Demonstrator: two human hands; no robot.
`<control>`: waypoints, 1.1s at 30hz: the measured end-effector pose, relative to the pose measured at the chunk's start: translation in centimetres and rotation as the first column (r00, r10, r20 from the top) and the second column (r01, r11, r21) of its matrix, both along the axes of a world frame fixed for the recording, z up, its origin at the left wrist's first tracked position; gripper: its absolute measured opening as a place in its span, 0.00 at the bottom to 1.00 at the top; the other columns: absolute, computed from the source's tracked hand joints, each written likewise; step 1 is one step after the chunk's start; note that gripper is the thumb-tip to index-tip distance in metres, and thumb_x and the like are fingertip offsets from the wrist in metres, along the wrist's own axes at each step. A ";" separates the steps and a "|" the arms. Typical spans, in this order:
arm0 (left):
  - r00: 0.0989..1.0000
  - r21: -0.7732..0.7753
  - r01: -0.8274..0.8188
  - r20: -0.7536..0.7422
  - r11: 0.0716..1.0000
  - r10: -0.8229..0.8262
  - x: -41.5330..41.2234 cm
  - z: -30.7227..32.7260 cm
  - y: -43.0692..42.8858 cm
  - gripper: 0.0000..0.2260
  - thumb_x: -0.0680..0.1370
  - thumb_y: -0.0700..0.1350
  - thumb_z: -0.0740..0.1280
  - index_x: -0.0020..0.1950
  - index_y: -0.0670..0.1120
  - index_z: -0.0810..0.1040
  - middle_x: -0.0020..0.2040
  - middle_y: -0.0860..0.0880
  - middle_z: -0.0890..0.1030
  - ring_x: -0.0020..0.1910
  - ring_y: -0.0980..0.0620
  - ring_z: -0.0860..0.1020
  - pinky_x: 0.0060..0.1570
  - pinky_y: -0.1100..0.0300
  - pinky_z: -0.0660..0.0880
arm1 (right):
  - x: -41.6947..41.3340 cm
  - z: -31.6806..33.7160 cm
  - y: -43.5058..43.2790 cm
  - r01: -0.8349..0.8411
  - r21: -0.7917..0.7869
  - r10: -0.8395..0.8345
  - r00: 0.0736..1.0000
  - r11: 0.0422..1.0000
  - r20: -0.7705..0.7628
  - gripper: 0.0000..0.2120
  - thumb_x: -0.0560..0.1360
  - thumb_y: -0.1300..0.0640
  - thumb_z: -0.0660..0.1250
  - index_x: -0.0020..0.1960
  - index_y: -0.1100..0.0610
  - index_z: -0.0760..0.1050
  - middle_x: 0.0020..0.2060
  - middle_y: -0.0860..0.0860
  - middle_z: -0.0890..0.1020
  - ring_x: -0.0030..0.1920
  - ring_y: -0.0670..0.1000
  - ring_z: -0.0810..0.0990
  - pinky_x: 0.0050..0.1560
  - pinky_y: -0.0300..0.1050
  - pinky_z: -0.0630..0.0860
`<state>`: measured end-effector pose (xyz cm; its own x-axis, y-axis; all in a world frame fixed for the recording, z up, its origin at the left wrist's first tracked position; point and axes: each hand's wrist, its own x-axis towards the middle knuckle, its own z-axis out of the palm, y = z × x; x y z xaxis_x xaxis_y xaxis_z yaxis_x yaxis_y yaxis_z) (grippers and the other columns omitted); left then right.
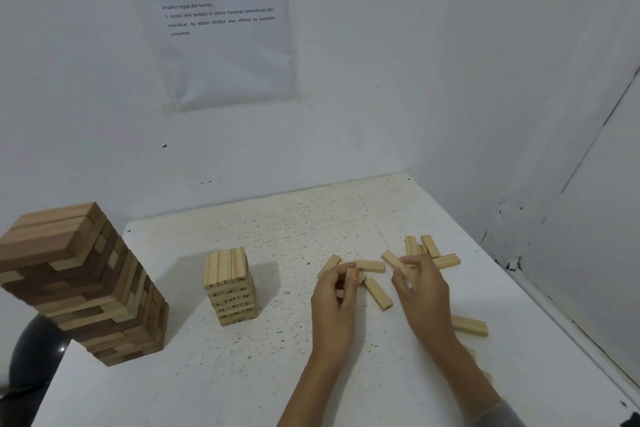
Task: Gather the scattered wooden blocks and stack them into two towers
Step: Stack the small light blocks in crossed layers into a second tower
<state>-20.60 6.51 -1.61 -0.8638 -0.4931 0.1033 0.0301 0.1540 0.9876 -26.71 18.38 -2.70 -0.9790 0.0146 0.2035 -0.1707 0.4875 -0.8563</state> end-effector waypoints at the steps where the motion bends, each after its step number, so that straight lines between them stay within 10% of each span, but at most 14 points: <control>1: 1.000 0.011 -0.007 -0.012 1.000 0.007 0.4 0.1 0.0 0.07 0.81 0.46 0.64 0.49 0.58 0.79 0.48 0.64 0.80 0.47 0.64 0.77 0.47 0.70 0.73 | 0.5 0.1 -0.1 -0.020 -0.037 0.020 1.000 0.999 0.011 0.07 0.77 0.59 0.67 0.54 0.57 0.73 0.43 0.48 0.76 0.42 0.48 0.74 0.38 0.33 0.66; 19: 0.990 -0.148 -0.138 0.008 0.979 0.140 8.0 -1.0 -3.2 0.07 0.82 0.48 0.61 0.57 0.55 0.77 0.52 0.55 0.75 0.54 0.61 0.73 0.54 0.66 0.70 | 9.3 0.9 -5.2 -0.304 -0.401 0.371 0.923 0.864 0.100 0.07 0.76 0.62 0.68 0.51 0.52 0.80 0.48 0.43 0.83 0.48 0.33 0.78 0.49 0.25 0.70; 33: 0.940 -0.330 -0.294 0.068 0.897 0.334 11.6 -2.6 -6.5 0.08 0.78 0.46 0.68 0.56 0.51 0.80 0.50 0.59 0.77 0.56 0.55 0.69 0.56 0.60 0.66 | 10.9 -0.6 -8.6 -0.466 -0.096 0.472 0.880 0.880 0.056 0.07 0.78 0.57 0.66 0.55 0.50 0.75 0.47 0.47 0.76 0.48 0.38 0.75 0.45 0.26 0.69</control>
